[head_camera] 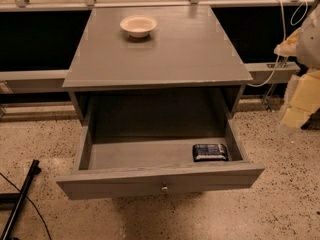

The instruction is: Pick rxbar blueberry from top drawer and place on counter

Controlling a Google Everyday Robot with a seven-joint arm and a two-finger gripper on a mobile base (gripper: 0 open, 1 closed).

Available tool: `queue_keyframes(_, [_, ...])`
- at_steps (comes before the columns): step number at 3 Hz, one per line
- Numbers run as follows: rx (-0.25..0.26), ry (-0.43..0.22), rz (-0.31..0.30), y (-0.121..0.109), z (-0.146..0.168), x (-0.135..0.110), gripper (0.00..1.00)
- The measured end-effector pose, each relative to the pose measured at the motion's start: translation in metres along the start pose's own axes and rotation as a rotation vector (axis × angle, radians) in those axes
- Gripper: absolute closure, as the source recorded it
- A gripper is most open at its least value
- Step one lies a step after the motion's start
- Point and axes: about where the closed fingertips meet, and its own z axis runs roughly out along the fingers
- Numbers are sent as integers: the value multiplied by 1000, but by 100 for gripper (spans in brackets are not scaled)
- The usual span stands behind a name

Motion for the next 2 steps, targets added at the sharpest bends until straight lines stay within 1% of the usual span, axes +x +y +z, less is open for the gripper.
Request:
queue_keyframes(1, [0,0,0,0,0,0,0])
queue_keyframes(2, [-41,-44,-74,0,34,-10,0])
